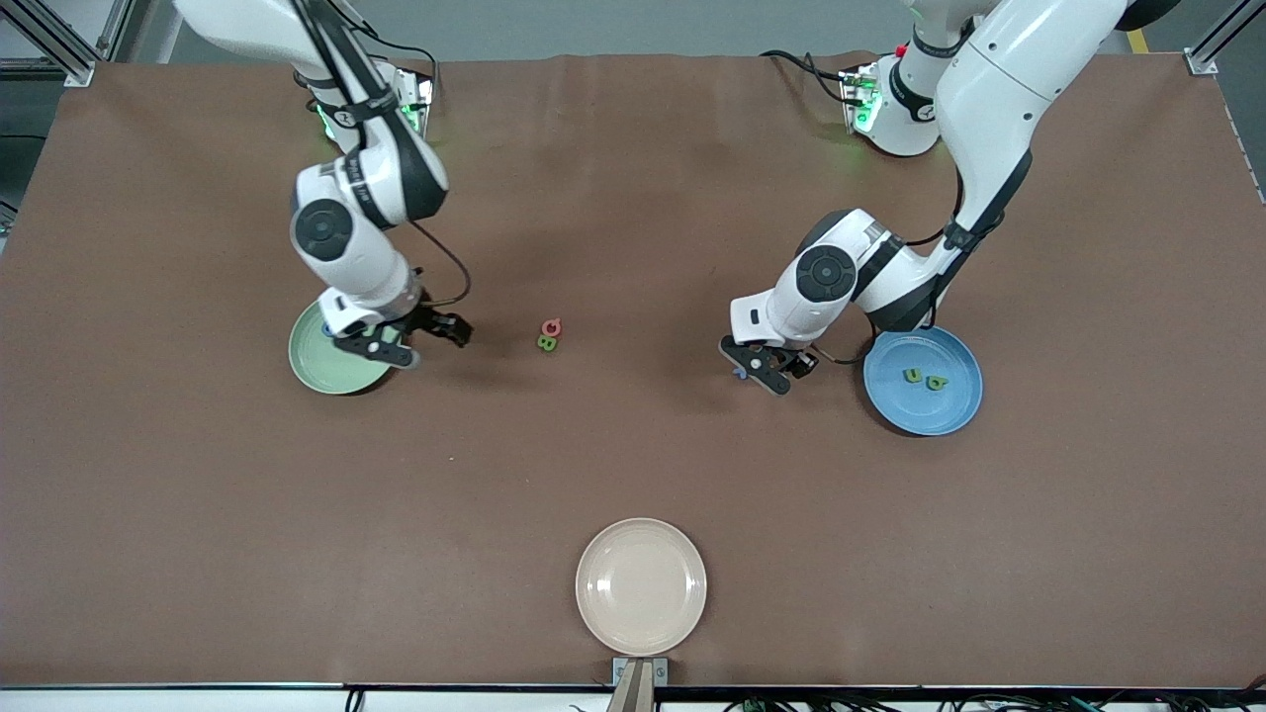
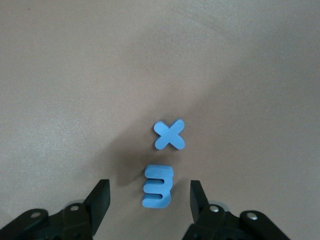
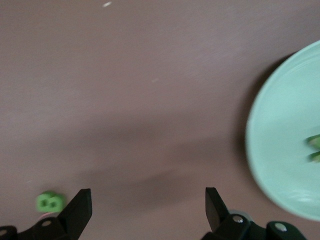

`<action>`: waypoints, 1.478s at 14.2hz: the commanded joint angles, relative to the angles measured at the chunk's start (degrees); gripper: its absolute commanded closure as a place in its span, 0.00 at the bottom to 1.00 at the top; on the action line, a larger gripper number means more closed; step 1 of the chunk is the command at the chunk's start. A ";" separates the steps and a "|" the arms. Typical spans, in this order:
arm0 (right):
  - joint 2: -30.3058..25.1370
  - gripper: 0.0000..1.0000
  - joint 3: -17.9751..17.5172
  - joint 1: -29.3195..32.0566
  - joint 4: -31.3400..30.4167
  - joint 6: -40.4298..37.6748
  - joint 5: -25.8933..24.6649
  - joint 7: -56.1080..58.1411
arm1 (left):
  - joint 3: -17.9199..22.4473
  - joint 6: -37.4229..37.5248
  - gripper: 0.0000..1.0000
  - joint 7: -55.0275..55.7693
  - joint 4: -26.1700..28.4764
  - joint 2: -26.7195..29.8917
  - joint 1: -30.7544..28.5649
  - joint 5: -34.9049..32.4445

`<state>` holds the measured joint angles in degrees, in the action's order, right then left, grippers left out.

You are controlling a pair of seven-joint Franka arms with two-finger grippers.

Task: Sort upper and lower case letters into plates
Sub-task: 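Grasp the blue m with the left gripper while the right gripper grasps the green B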

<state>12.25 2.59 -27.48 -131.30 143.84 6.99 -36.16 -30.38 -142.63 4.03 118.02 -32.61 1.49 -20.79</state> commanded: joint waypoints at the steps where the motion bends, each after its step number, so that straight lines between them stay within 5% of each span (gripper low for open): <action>1: 5.92 0.00 0.66 -6.07 6.21 -0.23 1.98 -7.23 | -0.29 -0.02 0.31 0.19 0.01 -0.44 -0.17 -1.01; 8: 14.81 0.03 0.84 -13.21 10.89 6.17 1.80 -18.07 | -0.20 0.07 0.46 0.28 0.01 -0.88 0.35 -1.01; 14: 17.72 0.23 1.01 -15.14 12.21 7.33 1.72 -20.27 | -0.11 0.07 0.53 0.45 -0.07 -1.58 0.35 -1.01; 17: 17.90 0.40 1.01 -15.14 12.29 7.24 1.54 -20.27 | -0.11 0.07 0.58 0.45 -0.08 -1.67 0.35 -1.01; 21: 17.90 0.85 1.45 -14.97 12.29 6.89 1.19 -20.10 | -0.11 0.42 0.68 0.54 -0.42 -1.58 0.35 -1.36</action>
<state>29.43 3.29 -41.82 -119.55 150.62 7.98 -55.72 -30.34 -142.61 4.06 118.08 -33.63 1.72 -20.88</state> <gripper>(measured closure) 0.555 0.656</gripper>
